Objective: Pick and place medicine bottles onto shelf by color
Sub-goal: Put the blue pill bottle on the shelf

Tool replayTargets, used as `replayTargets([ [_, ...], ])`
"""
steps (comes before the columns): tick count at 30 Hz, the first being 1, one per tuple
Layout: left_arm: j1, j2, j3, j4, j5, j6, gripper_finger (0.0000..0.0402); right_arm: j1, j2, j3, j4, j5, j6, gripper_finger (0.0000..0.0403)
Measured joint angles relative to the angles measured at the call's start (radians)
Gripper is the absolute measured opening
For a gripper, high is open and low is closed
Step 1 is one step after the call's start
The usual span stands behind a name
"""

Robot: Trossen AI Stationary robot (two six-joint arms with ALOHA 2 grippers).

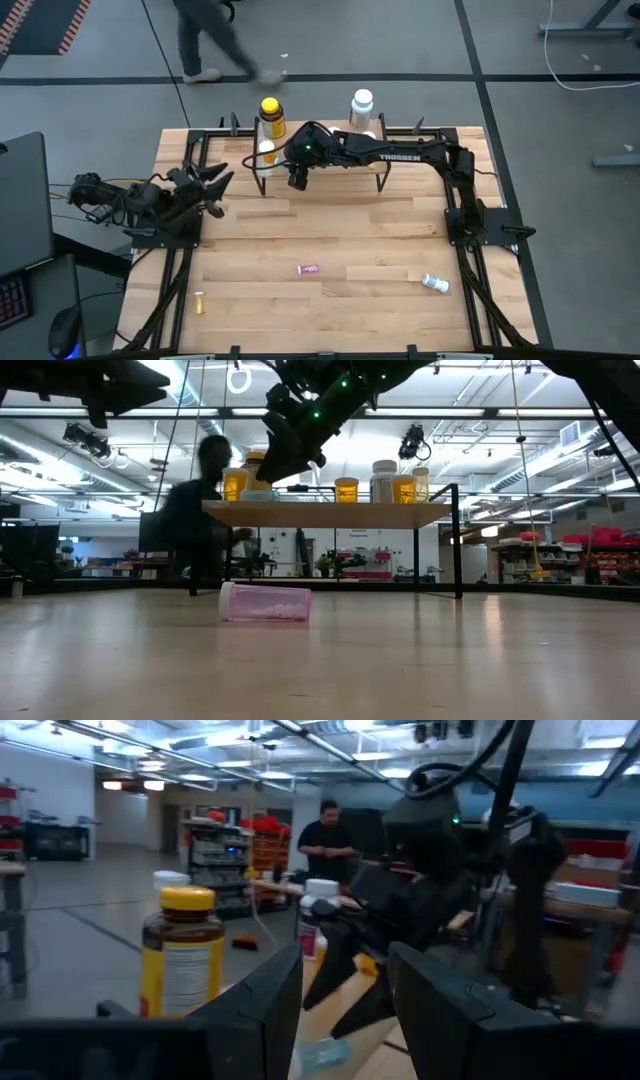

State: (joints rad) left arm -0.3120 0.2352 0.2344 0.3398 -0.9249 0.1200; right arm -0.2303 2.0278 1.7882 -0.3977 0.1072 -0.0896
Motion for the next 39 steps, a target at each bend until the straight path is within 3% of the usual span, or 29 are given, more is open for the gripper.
replayTargets([
  [7,0.068,0.000,0.000,-0.140,0.012,-0.043,0.0158,0.005,0.001,0.000,0.003,0.001,0.001,0.0196],
  [14,0.134,0.000,0.018,-0.134,0.012,-0.004,0.0158,0.006,0.001,0.000,0.012,0.002,0.017,0.0196],
  [29,0.136,0.000,0.097,-0.251,0.013,-0.004,0.0158,0.014,0.001,-0.001,-0.022,0.003,0.020,0.0196],
  [39,0.136,0.000,0.097,-0.311,0.013,-0.055,0.0158,0.012,0.000,-0.122,0.105,0.007,0.051,0.0196],
])
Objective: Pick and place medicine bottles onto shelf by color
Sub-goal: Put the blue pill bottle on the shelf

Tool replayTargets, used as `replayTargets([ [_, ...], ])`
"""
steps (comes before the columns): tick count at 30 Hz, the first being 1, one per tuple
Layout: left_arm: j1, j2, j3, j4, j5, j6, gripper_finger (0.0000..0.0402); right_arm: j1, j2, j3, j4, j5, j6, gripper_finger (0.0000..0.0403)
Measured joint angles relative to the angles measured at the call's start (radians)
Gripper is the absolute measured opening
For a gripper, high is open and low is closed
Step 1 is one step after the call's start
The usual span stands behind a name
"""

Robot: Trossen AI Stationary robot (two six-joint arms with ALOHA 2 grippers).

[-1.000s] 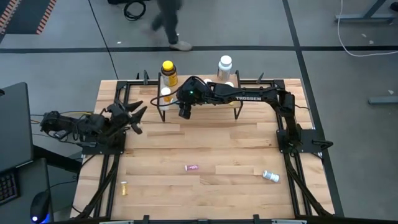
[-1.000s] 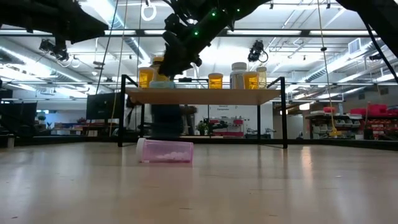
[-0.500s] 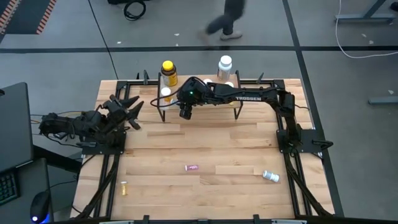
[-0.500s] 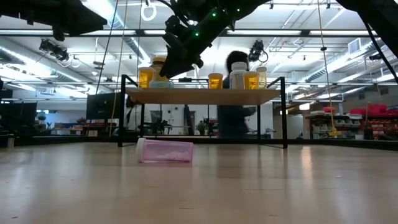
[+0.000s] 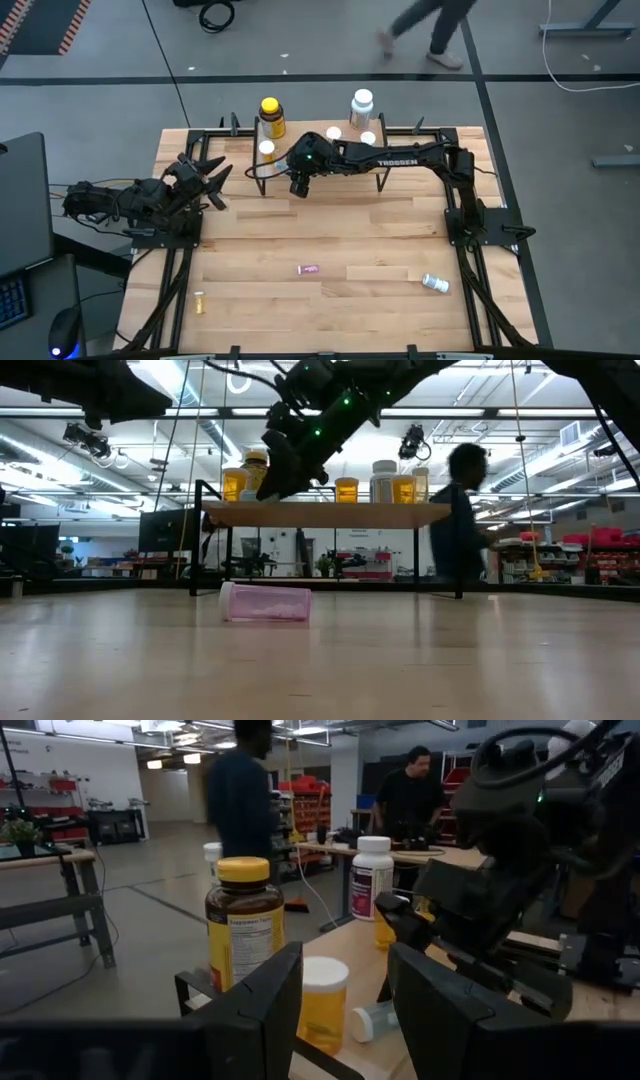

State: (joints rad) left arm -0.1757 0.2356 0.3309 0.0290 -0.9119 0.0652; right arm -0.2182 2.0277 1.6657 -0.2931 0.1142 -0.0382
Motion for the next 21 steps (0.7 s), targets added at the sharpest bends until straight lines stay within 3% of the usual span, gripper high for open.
replayTargets([
  [21,0.000,0.000,0.000,0.003,0.000,0.000,0.0158,-0.022,0.000,-0.020,0.090,-0.020,0.003,0.0196],
])
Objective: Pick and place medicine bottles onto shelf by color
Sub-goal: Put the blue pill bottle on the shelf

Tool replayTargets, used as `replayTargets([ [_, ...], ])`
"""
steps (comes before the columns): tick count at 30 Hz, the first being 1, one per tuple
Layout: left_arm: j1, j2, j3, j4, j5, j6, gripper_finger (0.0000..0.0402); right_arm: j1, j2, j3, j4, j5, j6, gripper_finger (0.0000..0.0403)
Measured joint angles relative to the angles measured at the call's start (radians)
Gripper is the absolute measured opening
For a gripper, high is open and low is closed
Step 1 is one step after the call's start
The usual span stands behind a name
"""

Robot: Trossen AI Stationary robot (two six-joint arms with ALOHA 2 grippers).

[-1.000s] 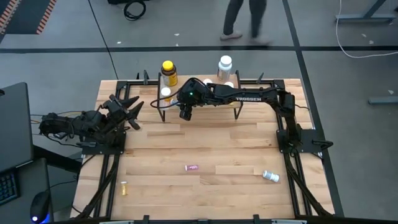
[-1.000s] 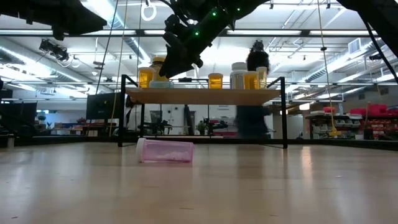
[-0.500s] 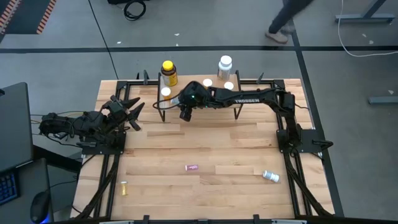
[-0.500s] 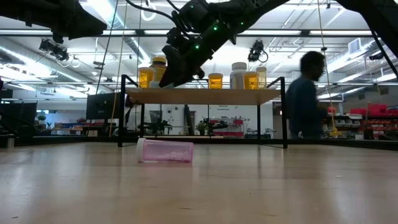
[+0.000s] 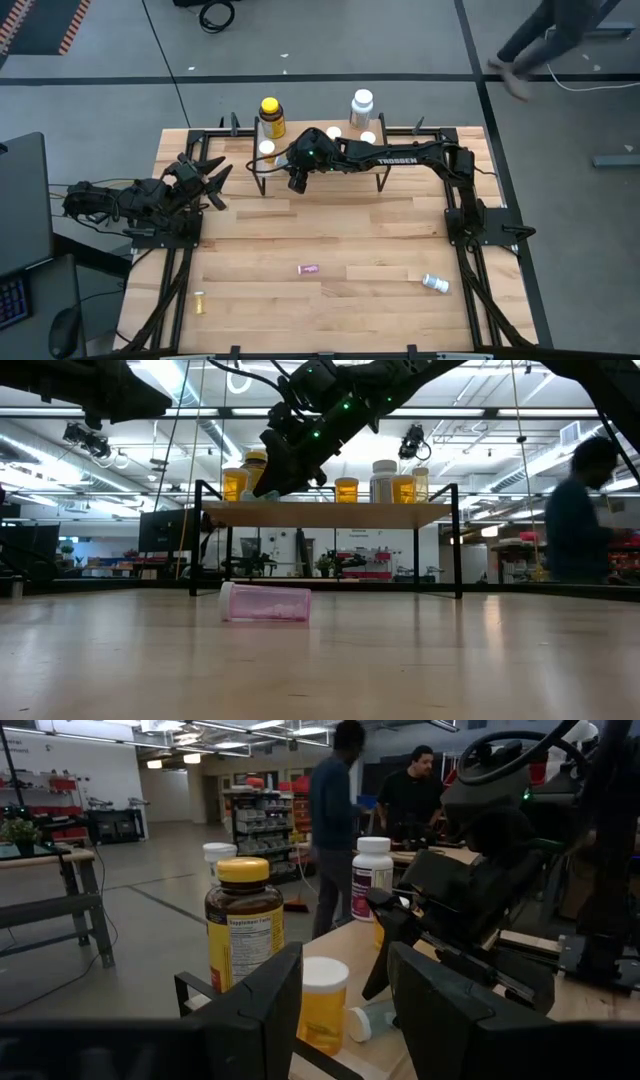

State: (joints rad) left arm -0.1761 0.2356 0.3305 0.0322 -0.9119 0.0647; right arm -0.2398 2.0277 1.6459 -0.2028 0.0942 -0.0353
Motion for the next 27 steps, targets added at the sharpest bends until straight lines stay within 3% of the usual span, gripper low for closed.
replayTargets([
  [9,0.000,0.000,0.000,0.000,0.000,0.000,0.0157,0.000,0.000,0.000,0.000,-0.001,-0.001,0.0190],
  [27,0.000,0.000,0.000,0.000,0.000,0.000,0.0155,0.001,0.000,0.000,-0.001,0.010,-0.002,0.0125],
])
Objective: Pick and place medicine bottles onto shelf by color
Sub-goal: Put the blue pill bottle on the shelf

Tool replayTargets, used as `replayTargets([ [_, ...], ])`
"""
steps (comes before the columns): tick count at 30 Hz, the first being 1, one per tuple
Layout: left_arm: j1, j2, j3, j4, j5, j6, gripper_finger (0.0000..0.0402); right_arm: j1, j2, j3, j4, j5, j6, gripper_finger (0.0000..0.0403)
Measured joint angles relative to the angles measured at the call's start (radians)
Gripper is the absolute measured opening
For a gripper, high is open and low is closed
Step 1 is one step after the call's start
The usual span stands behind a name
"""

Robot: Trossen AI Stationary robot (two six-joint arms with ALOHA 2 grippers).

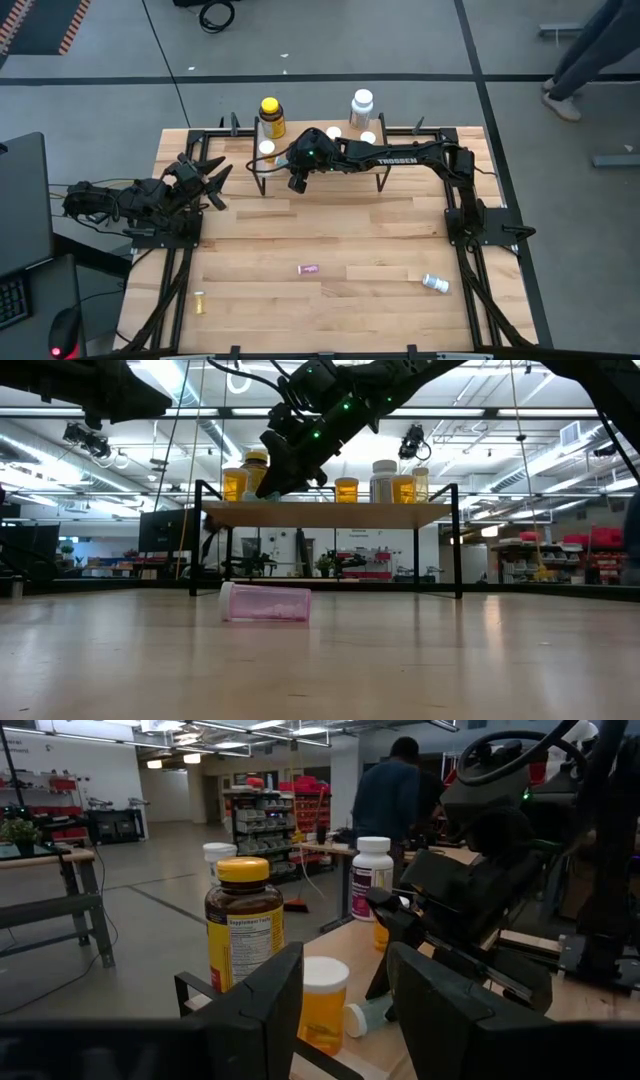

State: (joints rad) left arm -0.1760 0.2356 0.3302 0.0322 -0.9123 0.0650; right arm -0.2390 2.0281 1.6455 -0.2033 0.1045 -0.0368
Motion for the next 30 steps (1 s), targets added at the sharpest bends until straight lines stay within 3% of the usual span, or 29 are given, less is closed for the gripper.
replayTargets([
  [19,0.000,0.000,0.000,-0.001,0.000,0.002,0.0145,0.004,-0.059,0.000,-0.092,-0.002,0.072,0.0121],
  [30,0.000,0.000,-0.001,-0.004,0.000,0.000,0.0148,0.009,-0.107,0.000,-0.099,-0.081,0.161,0.0121],
])
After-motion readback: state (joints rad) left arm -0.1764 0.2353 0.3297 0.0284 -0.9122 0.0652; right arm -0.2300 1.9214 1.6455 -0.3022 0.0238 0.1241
